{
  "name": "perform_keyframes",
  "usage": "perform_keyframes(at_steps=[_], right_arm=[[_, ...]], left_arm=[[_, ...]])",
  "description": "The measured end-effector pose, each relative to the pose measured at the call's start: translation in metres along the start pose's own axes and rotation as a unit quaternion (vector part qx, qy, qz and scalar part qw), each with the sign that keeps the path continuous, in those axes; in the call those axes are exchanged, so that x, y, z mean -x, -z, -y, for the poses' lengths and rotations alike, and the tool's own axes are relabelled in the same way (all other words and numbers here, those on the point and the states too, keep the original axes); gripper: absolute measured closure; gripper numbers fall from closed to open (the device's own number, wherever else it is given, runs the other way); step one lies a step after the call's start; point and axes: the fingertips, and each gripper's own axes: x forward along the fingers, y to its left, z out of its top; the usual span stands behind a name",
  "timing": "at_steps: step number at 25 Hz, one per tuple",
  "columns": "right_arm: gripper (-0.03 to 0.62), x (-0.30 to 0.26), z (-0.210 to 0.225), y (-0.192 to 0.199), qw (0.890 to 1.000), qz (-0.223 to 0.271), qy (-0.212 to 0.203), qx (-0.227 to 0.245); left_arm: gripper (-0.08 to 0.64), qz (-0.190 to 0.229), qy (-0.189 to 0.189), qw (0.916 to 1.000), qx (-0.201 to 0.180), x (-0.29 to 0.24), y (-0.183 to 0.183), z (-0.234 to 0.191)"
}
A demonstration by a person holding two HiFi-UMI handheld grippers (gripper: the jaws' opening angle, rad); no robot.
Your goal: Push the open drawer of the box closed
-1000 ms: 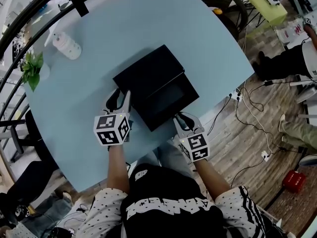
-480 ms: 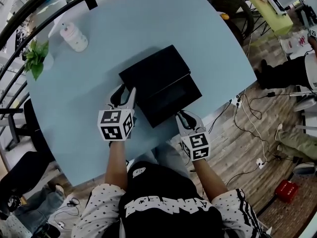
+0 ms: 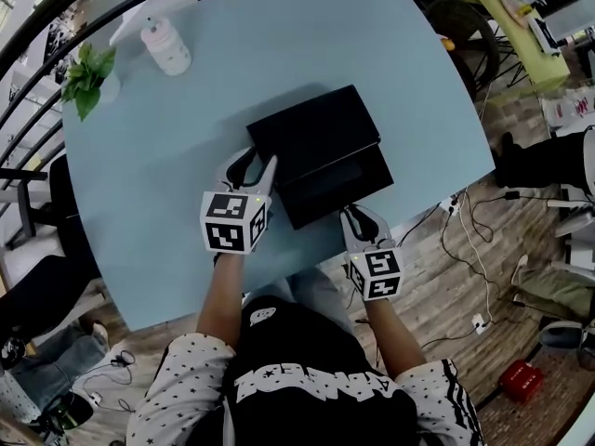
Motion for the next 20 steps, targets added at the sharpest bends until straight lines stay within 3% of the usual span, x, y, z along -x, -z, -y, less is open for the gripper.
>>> perform_keyframes(at_steps=[20], right_arm=[[0.529,-0.017,-0.002,-0.014,1.000,0.002,-0.005,0.008]], left_arm=[[0.560,0.003,0.001,1.0000,0.002,0.002,0.001,-0.002]])
